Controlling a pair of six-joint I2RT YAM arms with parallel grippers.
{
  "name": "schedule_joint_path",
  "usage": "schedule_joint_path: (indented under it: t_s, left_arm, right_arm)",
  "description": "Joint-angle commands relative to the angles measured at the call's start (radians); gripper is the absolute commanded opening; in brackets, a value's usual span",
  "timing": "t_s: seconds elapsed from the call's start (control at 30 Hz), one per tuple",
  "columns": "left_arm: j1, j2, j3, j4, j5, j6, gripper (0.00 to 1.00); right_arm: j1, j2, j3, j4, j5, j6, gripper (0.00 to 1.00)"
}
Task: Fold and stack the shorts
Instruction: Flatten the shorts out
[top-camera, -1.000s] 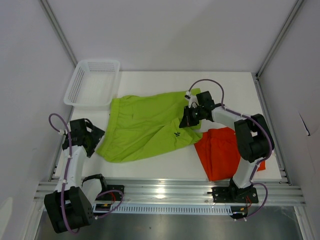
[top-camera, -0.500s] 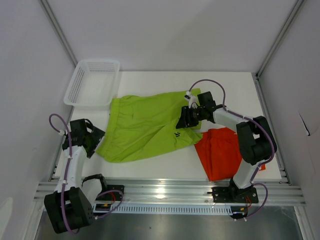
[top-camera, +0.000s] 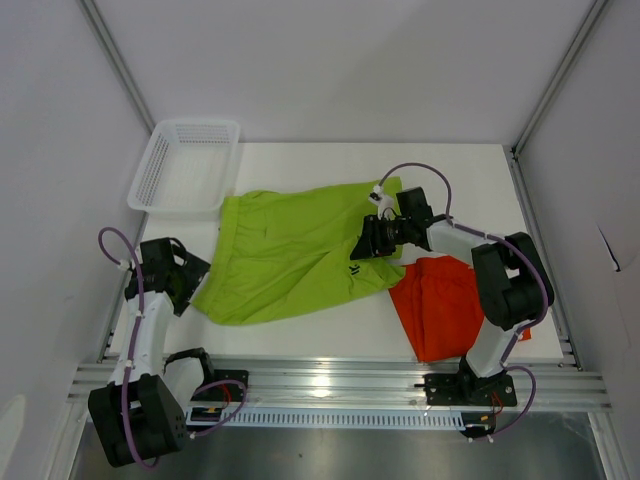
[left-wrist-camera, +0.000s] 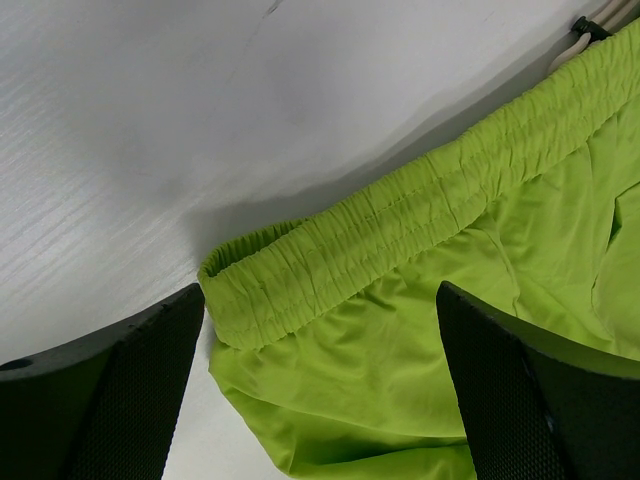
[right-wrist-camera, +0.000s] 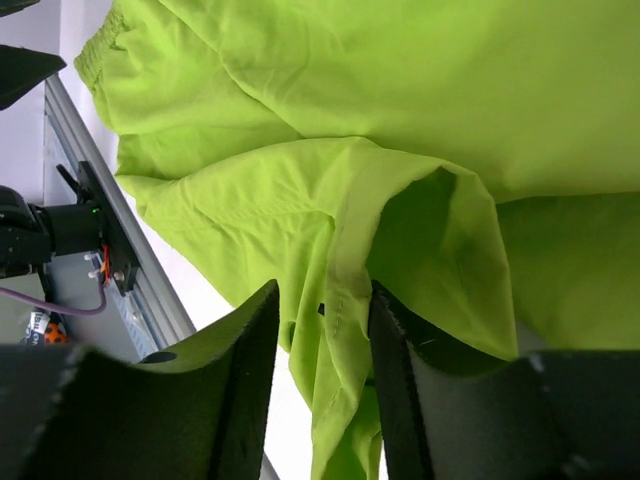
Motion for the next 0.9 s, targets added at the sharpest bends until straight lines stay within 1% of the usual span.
schedule_joint_path:
  t_s: [0.0,0.13,0.17,0.23,0.27,0.4,0.47,0.53,0.57,0.6,0.63,0.67,0.73,0.8,0.83,0.87]
  left_arm:
    - [-0.007,-0.016,0.003,0.006,-0.009,0.005,0.98]
    - [-0.007,-0.017,0.005,0.003,-0.012,0.005,0.99]
    - [-0.006,-0.017,0.005,0.002,-0.013,0.005,0.98]
    - [-0.009,-0.017,0.006,0.003,-0.013,0.005,0.99]
    - [-0.007,-0.019,0.005,0.002,-0.013,0.005,0.98]
    - [-0.007,-0.019,0.006,0.003,-0.012,0.007,0.98]
    - [-0.007,-0.019,0.008,0.005,-0.012,0.008,0.99]
    - [-0.010,-0.019,0.009,0.005,-0.010,0.008,0.98]
    - [-0.009,-0.018,0.011,0.005,-0.010,0.010,0.98]
    - [-0.007,-0.019,0.009,0.006,-0.009,0.010,0.98]
    - [-0.009,-0.018,0.012,0.006,-0.009,0.012,0.99]
    - [-0.009,-0.019,0.011,0.006,-0.009,0.012,0.98]
    - [-0.009,-0.017,0.011,0.005,-0.009,0.012,0.98]
    - [-0.009,-0.017,0.011,0.008,-0.010,0.012,0.98]
    - [-0.009,-0.016,0.011,0.009,-0.009,0.012,0.98]
    - [-0.009,-0.014,0.011,0.008,-0.009,0.012,0.99]
  right_arm:
    - [-0.003,-0.054,-0.006,0.060,-0.052,0.005,0.45]
    - [0.001,-0.033,-0.003,0.055,-0.046,0.004,0.50]
    - [0.003,-0.027,-0.001,0.055,-0.043,0.005,0.54]
    - [0.006,-0.013,0.006,0.049,-0.017,-0.004,0.57]
    - [0.008,0.002,0.008,0.049,-0.010,-0.003,0.63]
    - [0.008,0.038,0.010,0.053,0.000,-0.004,0.64]
    - [0.008,0.038,0.005,0.064,0.000,0.001,0.64]
    - [0.006,0.035,-0.003,0.075,-0.010,0.004,0.59]
    - [0.006,0.031,-0.006,0.080,-0.016,0.007,0.51]
    - [0.006,0.030,-0.009,0.093,-0.024,0.008,0.45]
    - [0.006,0.030,-0.016,0.098,-0.032,0.011,0.36]
    - [0.006,0.028,-0.018,0.103,-0.032,0.014,0.34]
    - [0.004,0.022,-0.024,0.110,-0.046,0.017,0.32]
    - [0.008,0.013,-0.029,0.121,-0.053,0.019,0.33]
    - [0.009,0.012,-0.030,0.119,-0.047,0.014,0.41]
    - [0.014,0.013,-0.030,0.118,-0.044,0.011,0.45]
